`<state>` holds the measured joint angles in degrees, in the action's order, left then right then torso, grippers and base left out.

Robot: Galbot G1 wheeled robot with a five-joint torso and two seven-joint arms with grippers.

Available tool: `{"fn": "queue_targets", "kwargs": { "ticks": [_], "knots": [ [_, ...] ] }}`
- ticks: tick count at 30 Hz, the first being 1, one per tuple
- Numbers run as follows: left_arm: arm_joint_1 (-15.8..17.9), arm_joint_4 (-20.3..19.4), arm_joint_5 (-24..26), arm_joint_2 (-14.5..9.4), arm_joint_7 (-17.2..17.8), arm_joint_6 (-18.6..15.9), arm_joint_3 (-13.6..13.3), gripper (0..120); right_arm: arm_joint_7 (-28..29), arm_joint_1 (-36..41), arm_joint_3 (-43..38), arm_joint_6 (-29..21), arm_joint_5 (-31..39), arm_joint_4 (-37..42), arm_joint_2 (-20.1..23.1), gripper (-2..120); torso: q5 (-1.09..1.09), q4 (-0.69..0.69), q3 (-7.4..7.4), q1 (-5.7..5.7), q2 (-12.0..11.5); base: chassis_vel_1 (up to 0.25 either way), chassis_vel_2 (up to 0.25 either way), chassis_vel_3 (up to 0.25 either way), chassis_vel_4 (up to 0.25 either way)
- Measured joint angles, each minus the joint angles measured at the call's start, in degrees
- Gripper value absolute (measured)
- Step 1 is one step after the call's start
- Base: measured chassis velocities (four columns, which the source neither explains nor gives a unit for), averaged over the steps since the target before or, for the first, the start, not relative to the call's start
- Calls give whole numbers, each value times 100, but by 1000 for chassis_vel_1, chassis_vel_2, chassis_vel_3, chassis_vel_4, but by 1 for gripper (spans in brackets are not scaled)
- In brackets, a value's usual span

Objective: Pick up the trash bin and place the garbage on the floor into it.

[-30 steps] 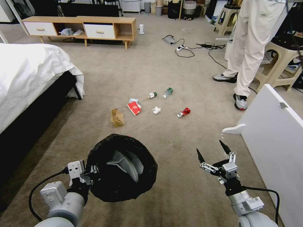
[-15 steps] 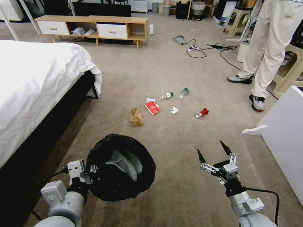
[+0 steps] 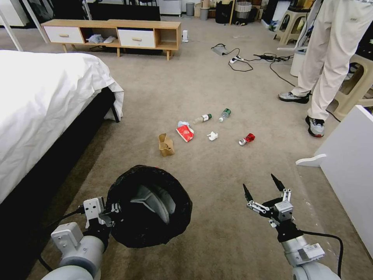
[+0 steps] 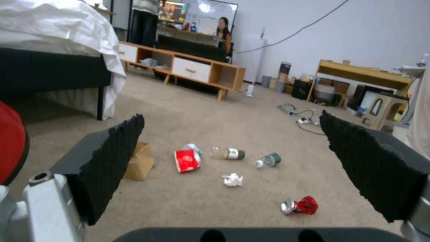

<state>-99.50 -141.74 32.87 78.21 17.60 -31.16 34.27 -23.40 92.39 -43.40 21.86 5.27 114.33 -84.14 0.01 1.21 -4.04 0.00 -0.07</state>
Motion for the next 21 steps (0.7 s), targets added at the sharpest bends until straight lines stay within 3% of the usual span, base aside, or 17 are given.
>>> {"fn": "queue_targets", "kwargs": {
  "ticks": [21],
  "knots": [
    [20, 7, 14, -5, 5, 16, 5, 0, -172, 4, -35, -29, -15, 32, -51, 100, 0, 0, 0, 0, 0, 0, 0, 0, 0]
  ]
}}
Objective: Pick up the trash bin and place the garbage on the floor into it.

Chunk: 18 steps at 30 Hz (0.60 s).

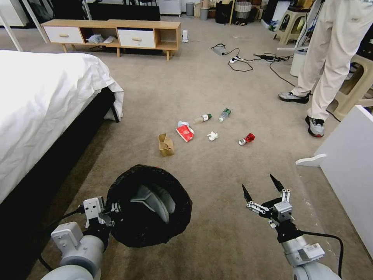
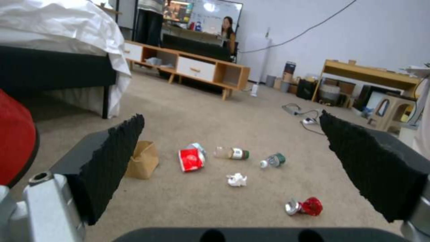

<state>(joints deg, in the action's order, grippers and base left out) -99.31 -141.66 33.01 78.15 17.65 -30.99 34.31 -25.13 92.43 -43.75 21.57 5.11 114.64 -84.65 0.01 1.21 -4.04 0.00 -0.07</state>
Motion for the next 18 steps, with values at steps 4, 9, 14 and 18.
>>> {"fn": "queue_targets", "kwargs": {
  "ticks": [4, 9, 14, 18],
  "knots": [
    [9, 0, 2, -1, 1, 1, 0, 0, -30, 8, -12, 15, -2, 11, -21, 100, 0, 0, 1, 0, 0, -34, 18, 18, -31],
    [14, -13, 5, -4, 4, 1, -9, 0, -47, 22, -34, 30, -5, 35, -19, 100, 0, 0, 1, 0, 0, -116, 113, 103, -109],
    [-2, -27, 6, -14, 4, 1, -9, 0, -64, 25, -53, 32, -1, 59, -7, 100, 0, 0, 0, -1, 0, -187, 207, 194, -197],
    [-5, -42, 7, -25, 7, 2, -4, 0, -65, 51, -54, 36, 1, 88, -6, 100, -3, -1, 0, 0, 0, -261, 248, 249, -244]
  ]
}}
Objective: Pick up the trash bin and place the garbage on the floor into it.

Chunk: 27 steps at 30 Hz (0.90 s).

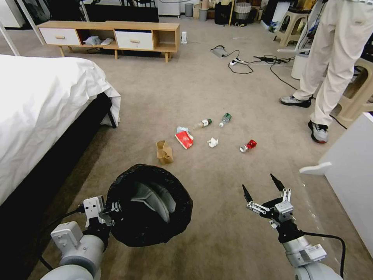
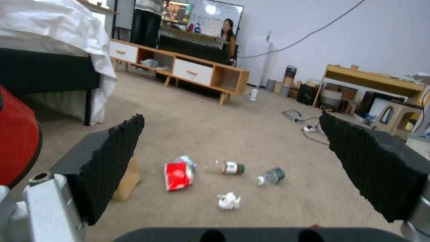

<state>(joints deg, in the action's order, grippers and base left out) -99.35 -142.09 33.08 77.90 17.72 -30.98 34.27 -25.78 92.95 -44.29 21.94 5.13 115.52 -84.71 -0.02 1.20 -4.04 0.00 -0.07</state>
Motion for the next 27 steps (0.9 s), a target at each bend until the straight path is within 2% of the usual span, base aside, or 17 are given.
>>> {"fn": "queue_targets", "kwargs": {
  "ticks": [4, 9, 27],
  "knots": [
    [-2, -4, 6, -4, 0, 1, 3, 0, 55, 12, 27, -14, -2, 16, -5, 100, 4, 1, -1, 0, -1, -241, 256, 248, -238],
    [-5, -5, 5, -6, 1, 2, 5, 0, 118, 17, 46, -50, -15, 30, 7, 100, 3, 0, -3, 1, -1, -172, 129, 135, -151],
    [55, 46, 31, -29, 1, 2, 2, 0, 42, -27, 34, -59, -6, -36, 2, 100, 3, 0, 1, 0, 0, 7, -7, -6, 10]
  ]
}}
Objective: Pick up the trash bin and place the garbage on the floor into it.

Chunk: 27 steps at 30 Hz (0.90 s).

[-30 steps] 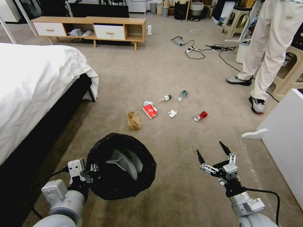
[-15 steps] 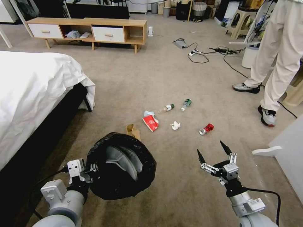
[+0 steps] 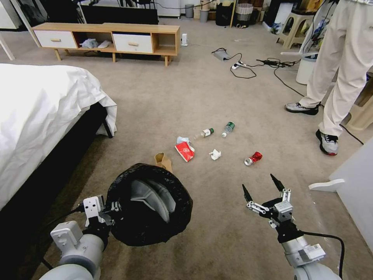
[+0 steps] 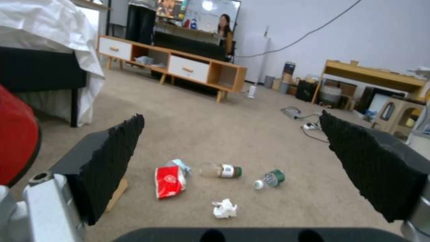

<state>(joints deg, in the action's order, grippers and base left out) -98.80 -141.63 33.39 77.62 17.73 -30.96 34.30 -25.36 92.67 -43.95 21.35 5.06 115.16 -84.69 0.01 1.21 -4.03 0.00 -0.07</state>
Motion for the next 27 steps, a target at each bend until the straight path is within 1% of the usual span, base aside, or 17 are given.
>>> {"fn": "queue_targets", "kwargs": {
  "ticks": [8, 12, 15, 20, 23, 24, 25, 27],
  "knots": [
    [16, 17, 13, 4, 0, 0, 14, 0, -140, -41, -7, 62, 63, -59, -4, 100, 0, 0, 0, 0, 0, 0, 0, 0, 0],
    [22, 25, 13, 20, 0, 0, 16, 0, -155, -45, -7, 72, 77, -72, 3, 100, 0, 0, 0, 0, 0, -95, 90, 82, -70],
    [25, 31, 12, 32, 0, 0, 11, 0, -156, -46, -11, 79, 87, -80, 13, 100, 0, 1, 0, 0, 0, -145, 141, 190, -123],
    [27, 33, 10, 39, 0, 0, 11, 0, -156, -52, -11, 86, 101, -87, 25, 100, 1, -1, -1, 0, 0, -249, 201, 252, -204],
    [26, 33, 9, 39, 0, 0, 14, 0, -135, -54, 6, 87, 109, -88, 23, 100, -3, 1, -1, 0, 0, -272, 208, 269, -233],
    [26, 33, 9, 39, 0, 0, 14, 0, -135, -54, 6, 87, 109, -88, 23, 100, -3, 1, -1, 0, 0, -294, 208, 271, -261],
    [24, 31, 9, 39, 0, 0, 18, 0, -100, -48, 30, 77, 110, -89, 21, 100, 2, 1, -2, 0, 0, -274, 258, 278, -253],
    [22, 30, 10, 42, 0, -1, 18, 0, -75, -49, 35, 66, 107, -89, 20, 100, 0, 0, 0, 0, 0, -300, 287, 278, -281]
  ]
}}
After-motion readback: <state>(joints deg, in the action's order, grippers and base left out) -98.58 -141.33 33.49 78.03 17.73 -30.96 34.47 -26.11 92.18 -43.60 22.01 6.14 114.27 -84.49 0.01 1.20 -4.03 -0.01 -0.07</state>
